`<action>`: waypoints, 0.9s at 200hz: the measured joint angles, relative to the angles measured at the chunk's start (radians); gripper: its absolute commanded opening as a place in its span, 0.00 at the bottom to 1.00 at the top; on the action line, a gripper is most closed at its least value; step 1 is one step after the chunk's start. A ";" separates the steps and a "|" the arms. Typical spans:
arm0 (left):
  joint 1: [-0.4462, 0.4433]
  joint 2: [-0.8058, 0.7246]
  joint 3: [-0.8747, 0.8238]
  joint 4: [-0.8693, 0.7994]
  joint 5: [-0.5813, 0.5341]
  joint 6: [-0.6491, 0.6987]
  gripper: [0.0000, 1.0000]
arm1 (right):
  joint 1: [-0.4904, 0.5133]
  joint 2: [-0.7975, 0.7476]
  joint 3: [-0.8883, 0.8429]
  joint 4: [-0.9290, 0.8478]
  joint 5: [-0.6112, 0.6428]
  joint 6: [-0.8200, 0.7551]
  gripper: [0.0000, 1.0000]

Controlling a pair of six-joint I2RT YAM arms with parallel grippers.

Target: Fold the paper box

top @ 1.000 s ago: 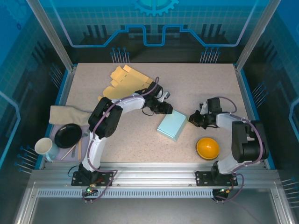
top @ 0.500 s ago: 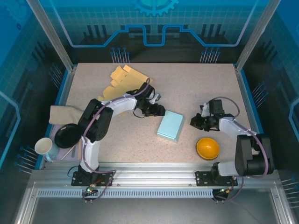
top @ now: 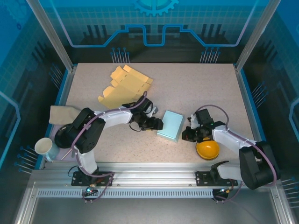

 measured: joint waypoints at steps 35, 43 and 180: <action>-0.039 0.000 0.000 0.026 -0.001 -0.021 0.65 | 0.051 -0.018 -0.020 0.005 0.008 0.052 0.00; -0.044 0.000 0.000 0.027 -0.001 -0.031 0.65 | 0.060 -0.024 -0.023 0.011 0.009 0.065 0.00; -0.072 -0.007 -0.059 0.094 -0.035 -0.163 0.57 | 0.088 0.007 -0.099 0.245 -0.026 0.264 0.00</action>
